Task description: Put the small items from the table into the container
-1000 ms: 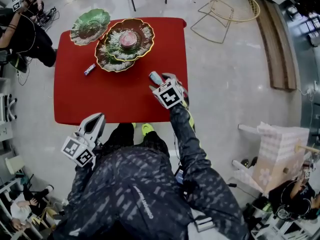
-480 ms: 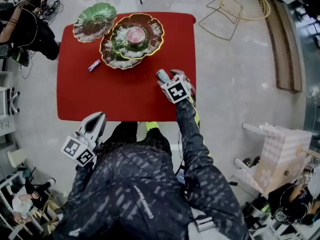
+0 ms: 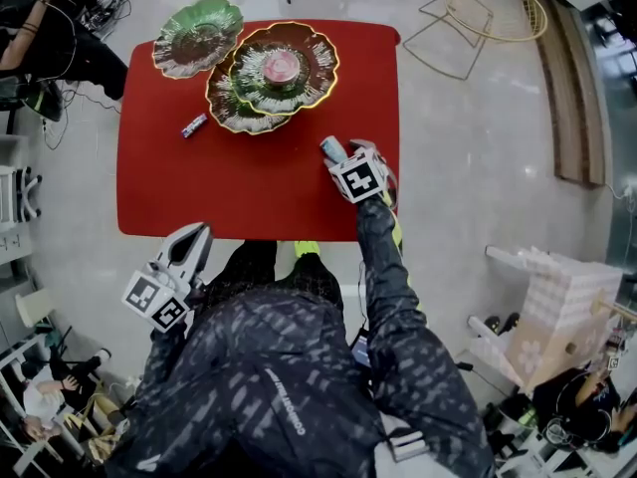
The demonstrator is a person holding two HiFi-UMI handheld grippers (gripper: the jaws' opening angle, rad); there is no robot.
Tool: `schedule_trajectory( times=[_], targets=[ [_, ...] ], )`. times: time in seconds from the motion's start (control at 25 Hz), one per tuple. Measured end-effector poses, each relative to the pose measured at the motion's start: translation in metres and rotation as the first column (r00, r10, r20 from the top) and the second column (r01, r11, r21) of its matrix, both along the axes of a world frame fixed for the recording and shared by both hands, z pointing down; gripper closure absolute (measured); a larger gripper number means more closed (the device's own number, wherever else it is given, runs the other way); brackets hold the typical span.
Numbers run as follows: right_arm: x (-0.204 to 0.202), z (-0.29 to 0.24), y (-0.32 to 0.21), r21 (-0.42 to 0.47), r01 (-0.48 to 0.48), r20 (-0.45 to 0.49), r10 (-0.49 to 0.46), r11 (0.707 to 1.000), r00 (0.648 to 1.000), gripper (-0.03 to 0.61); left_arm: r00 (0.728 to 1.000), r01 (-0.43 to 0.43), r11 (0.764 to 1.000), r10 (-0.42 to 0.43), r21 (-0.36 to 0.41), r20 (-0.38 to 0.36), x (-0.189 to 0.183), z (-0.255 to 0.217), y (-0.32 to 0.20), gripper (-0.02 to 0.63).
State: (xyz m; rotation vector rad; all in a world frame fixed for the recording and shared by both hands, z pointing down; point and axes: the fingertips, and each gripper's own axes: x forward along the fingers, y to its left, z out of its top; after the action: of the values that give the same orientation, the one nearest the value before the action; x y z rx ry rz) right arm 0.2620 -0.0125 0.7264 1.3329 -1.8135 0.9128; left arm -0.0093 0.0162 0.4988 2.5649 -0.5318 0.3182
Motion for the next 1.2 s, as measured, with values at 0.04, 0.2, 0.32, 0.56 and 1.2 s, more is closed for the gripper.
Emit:
schedule_trajectory(
  times=[0.04,0.2,0.32,0.56,1.2],
  targets=[
    [0.001,0.001,0.000,-0.003,-0.003,-0.001,0.003,1.000,1.000,0.298,1.000,0.002,1.000,-0.002,-0.002,0.001,-0.001,0.001,0.000,0.603],
    [0.000,0.005,0.000,-0.005,-0.003,-0.005,0.003,1.000,1.000,0.307,1.000,-0.002,1.000,0.002,-0.004,0.002,-0.002,0.001,0.000,0.603],
    [0.001,0.007,0.000,0.001,-0.005,-0.026,0.005,1.000,1.000,0.323,1.000,-0.009,1.000,0.009,-0.006,0.003,-0.002,0.002,0.000,0.603],
    [-0.004,0.007,0.001,0.012,0.005,-0.027,-0.004,1.000,1.000,0.395,1.000,-0.013,1.000,0.013,-0.003,-0.005,-0.001,0.000,-0.002,0.603],
    [-0.016,-0.015,0.001,0.018,0.023,-0.015,-0.023,1.000,1.000,0.400,1.000,0.001,1.000,0.000,0.015,-0.031,-0.006,-0.005,0.000,0.604]
  ],
)
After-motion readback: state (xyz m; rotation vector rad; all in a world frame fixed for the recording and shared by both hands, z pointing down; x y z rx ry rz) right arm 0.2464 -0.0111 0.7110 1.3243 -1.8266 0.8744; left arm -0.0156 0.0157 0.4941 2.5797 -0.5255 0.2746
